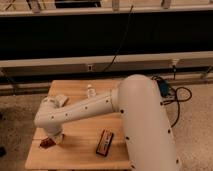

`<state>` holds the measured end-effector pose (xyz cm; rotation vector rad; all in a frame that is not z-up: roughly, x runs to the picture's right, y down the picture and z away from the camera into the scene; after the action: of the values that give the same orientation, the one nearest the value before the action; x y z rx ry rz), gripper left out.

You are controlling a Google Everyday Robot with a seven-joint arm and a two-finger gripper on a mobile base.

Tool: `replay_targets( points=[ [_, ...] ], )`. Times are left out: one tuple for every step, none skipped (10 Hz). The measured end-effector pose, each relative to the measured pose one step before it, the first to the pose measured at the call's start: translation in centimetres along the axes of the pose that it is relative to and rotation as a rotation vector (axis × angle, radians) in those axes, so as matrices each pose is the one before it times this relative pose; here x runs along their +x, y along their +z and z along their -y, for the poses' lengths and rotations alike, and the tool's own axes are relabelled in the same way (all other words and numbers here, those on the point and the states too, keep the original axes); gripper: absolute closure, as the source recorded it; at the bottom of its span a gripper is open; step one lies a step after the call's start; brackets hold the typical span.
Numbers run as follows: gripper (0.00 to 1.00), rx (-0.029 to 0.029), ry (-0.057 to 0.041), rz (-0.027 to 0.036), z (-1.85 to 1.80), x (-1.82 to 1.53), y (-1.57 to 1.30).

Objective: Drag the pepper across the table

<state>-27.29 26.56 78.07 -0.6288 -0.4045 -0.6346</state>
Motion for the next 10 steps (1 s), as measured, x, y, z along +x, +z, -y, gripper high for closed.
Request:
replay_targets(
  points=[
    [0.86, 0.00449, -0.00449, -0.00260, 0.054, -0.074, -0.255],
    [0.95, 0.00629, -0.00325, -0.00320, 0.115, -0.107, -0.377],
    [0.98, 0.00223, 0.00131, -0.00152, 0.034, 0.088, -0.124],
    [1.00, 0.00536, 0.04509, 0.00005, -0.380, 3.384, -0.666],
    [1.00, 0.00582, 0.02001, 0.00237, 0.146, 1.225, -0.253],
    [1.00, 0.00335, 0.00288, 0.00134, 0.057, 0.186, -0.175],
    [1.00, 0.00241, 0.00183, 0.00068, -0.041, 0.089, -0.107],
    [1.00, 0.00898, 0.01318, 0.00184, -0.054, 1.113, -0.433],
    [1.00, 0.00461, 0.00621, 0.00044, -0.074, 1.104, -0.339],
    [1.00, 0.00614, 0.01028, 0.00102, -0.132, 1.529, -0.456]
  ],
)
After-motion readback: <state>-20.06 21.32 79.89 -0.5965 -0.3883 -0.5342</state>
